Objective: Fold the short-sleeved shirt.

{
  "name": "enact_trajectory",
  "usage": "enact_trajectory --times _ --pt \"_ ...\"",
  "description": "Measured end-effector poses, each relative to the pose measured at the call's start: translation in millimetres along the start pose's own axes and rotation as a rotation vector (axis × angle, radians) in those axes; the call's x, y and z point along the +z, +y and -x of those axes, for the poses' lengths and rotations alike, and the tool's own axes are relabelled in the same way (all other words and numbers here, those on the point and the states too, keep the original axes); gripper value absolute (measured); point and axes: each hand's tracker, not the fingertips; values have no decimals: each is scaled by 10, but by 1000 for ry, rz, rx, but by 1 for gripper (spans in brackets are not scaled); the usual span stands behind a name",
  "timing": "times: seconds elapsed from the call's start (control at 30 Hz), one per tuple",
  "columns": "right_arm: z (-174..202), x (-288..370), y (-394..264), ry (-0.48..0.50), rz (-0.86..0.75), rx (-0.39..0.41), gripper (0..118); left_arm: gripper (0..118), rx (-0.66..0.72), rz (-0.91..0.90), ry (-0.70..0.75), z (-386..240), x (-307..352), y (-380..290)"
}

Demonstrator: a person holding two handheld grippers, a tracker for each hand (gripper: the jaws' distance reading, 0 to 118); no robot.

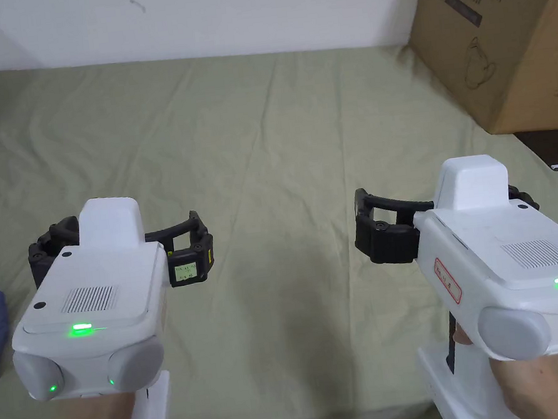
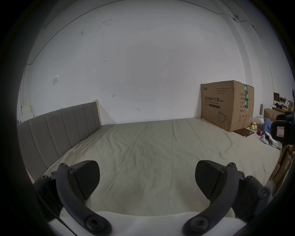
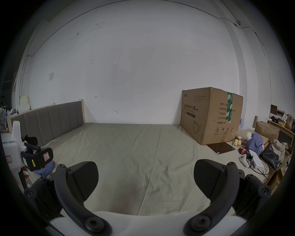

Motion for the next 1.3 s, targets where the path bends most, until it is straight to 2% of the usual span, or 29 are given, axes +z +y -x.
enact_trajectory --times 1.3 --pt "5 23 -20 1 3 1 118 118 6 2 3 -1 22 -30"
